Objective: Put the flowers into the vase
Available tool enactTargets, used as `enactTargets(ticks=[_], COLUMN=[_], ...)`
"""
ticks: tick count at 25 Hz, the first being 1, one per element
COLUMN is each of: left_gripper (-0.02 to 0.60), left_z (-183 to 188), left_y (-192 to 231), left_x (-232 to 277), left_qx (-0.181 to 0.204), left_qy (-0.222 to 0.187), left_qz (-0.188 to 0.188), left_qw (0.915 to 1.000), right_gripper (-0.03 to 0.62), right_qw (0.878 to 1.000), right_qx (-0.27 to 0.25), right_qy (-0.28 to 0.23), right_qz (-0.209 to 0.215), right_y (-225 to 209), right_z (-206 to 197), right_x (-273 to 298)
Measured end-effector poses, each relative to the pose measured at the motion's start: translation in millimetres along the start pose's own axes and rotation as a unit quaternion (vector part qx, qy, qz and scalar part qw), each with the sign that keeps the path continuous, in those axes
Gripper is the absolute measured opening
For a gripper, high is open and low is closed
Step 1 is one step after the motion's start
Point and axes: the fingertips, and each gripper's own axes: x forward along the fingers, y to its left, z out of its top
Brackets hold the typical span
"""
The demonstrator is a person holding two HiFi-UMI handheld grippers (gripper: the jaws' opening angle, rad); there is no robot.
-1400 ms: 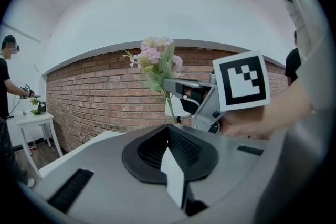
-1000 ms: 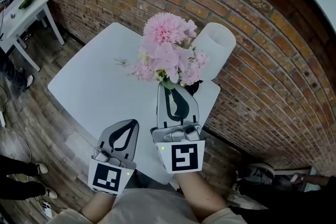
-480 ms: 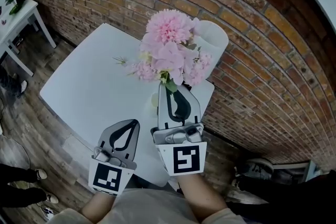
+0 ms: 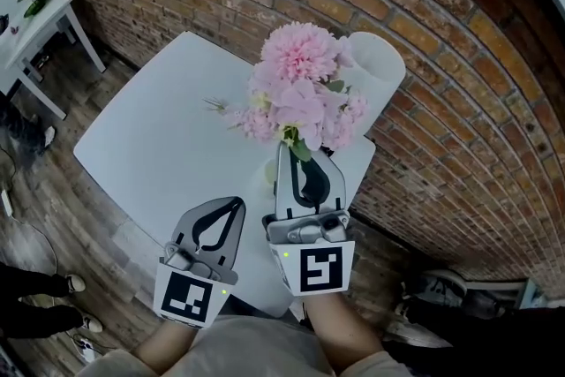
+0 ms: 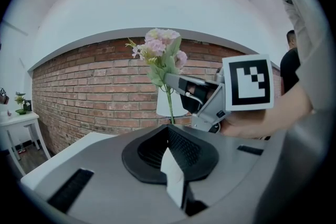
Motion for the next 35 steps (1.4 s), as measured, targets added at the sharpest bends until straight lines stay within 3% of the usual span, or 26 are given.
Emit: enactTargets(ticks=[7, 14, 35], left_gripper=[0.008, 0.008, 0.008], left_z=[-4, 4, -6], left_y=[-1, -6, -14], left_x=[10, 15, 10], left_qx=[0.0, 0.005, 0.007], left_qy=[0.027, 0.048, 0.048], left_qz=[0.002, 0.0, 0.003], left_qw=[0.9996, 0.9988, 0.9988], right_gripper=[0.014, 0.014, 0.014], right_qw=[1.0, 0.999, 0.997], right_qx=[0.023, 0.01, 0.024], right_qy=[0.018, 0.027, 0.075], right_qz=[0.006, 0.016, -0.001], right_y=[-4, -8, -4], right_z=[-24, -29, -86], right_x=[-2, -3, -22])
